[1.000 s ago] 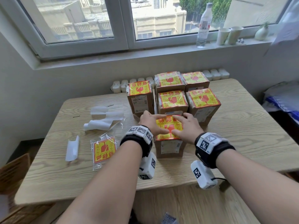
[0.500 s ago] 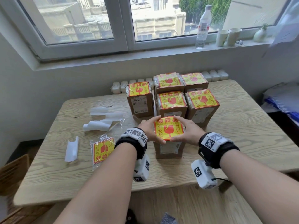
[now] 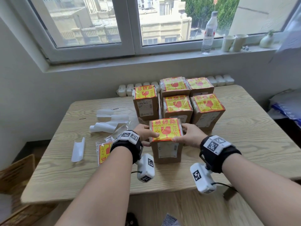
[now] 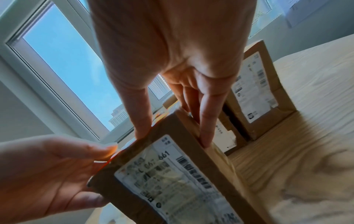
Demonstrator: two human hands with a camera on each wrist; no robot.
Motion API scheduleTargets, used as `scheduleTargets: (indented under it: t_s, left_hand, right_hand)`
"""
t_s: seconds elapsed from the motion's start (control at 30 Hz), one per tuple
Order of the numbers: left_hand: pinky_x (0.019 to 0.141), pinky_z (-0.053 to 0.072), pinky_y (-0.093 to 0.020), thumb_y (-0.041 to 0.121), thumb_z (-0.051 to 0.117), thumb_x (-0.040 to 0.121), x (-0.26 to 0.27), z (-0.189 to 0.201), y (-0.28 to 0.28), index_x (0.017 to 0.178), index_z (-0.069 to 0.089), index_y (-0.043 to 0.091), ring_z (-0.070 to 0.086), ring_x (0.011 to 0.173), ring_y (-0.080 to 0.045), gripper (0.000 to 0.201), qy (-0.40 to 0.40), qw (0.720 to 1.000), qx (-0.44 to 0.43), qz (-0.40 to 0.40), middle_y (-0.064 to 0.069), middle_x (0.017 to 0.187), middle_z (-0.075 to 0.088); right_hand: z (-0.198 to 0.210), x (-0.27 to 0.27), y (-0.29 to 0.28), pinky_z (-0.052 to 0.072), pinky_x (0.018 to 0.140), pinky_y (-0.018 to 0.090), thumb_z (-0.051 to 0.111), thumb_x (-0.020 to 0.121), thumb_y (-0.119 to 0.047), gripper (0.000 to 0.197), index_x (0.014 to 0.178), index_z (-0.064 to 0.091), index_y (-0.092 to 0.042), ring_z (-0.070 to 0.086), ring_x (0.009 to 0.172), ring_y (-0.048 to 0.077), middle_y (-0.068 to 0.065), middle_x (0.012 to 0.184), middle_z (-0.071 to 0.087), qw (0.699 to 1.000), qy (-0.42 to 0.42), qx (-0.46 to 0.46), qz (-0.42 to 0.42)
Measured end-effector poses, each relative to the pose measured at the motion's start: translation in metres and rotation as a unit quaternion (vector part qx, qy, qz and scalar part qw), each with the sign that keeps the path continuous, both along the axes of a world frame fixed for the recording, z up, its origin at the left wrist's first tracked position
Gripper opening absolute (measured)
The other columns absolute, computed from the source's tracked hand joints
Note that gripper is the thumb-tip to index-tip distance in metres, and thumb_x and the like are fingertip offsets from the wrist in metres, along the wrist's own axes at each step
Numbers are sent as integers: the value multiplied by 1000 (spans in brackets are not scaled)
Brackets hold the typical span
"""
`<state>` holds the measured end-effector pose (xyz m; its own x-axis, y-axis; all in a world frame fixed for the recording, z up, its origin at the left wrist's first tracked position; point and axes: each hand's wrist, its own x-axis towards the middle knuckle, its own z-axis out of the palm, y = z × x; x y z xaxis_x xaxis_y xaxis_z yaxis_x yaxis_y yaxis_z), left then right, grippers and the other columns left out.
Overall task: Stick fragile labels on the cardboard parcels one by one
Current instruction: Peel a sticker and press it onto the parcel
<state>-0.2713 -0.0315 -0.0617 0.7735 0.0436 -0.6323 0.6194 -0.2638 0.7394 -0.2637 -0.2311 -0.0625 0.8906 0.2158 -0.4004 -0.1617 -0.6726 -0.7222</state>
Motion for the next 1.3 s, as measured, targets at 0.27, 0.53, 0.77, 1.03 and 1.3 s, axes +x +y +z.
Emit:
scheduleTargets:
  t_s: [0.27,0.53,0.77,1.03,1.3]
  left_hand:
    - [83,57,-36,3,64,87,7,23,50,115,62,14,63,97,-19,30,-41,996,24,72,-4,101,67]
    - [82,56,-37,-4,61,87,35,20,77,124,59,19,62,94,-19,43,-70,994,-5,79,-1,103,65]
    - [91,54,-47,-5,62,85,71,7,90,111,61,20,64,106,-26,36,-66,996,-8,62,-3,111,66]
    - [83,57,-37,-13,52,88,89,-6,103,133,52,20,62,109,-23,56,-65,996,-37,42,-2,123,63]
    - [94,50,-38,-5,52,91,88,2,123,135,52,13,58,109,-21,48,-54,998,-1,35,-9,124,59]
  right_hand:
    - [20,20,57,48,97,35,74,82,-17,66,140,43,-15,58,114,18,4,129,59,998,-25,57,1]
    - [15,46,97,51,85,30,60,91,-7,54,141,41,-12,56,106,17,8,132,56,998,-43,31,-42]
    - [8,75,115,44,63,20,54,93,-5,49,140,43,-15,56,98,15,5,129,58,997,-46,7,-61]
    - [-1,85,128,45,79,26,53,94,-4,32,123,52,-15,57,104,20,-3,114,57,995,-42,-30,-88]
    - [17,81,142,49,100,39,53,89,-5,44,132,55,-16,54,121,22,4,135,56,974,-191,-34,-114]
